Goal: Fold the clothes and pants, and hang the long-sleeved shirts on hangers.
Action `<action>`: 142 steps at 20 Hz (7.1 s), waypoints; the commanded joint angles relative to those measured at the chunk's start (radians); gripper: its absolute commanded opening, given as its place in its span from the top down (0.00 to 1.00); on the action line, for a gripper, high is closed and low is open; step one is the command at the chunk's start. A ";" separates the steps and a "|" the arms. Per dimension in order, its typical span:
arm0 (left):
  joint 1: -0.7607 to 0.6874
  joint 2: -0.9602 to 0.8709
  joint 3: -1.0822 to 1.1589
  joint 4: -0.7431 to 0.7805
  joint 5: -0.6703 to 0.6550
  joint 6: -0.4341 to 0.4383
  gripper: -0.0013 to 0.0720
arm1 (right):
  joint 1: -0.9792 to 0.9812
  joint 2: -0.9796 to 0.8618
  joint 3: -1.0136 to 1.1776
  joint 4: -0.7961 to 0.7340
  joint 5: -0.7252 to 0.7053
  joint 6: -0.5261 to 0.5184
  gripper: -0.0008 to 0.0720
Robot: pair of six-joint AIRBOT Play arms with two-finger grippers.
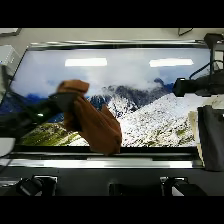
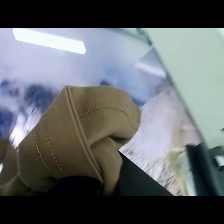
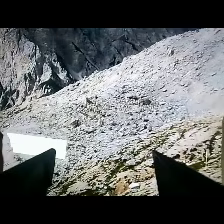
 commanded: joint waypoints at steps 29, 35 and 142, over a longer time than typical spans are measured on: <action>0.154 -0.211 -0.200 0.035 -0.502 0.146 0.94 | 0.317 -0.222 -0.910 1.140 -0.694 -0.129 0.94; 0.265 -0.135 0.158 0.090 -0.569 0.304 0.94 | 0.024 -0.019 -0.493 0.759 -0.527 -0.117 0.94; 0.478 -0.893 0.217 -0.414 -0.927 0.698 0.94 | 0.016 -0.243 -0.835 0.658 -0.381 -0.030 0.04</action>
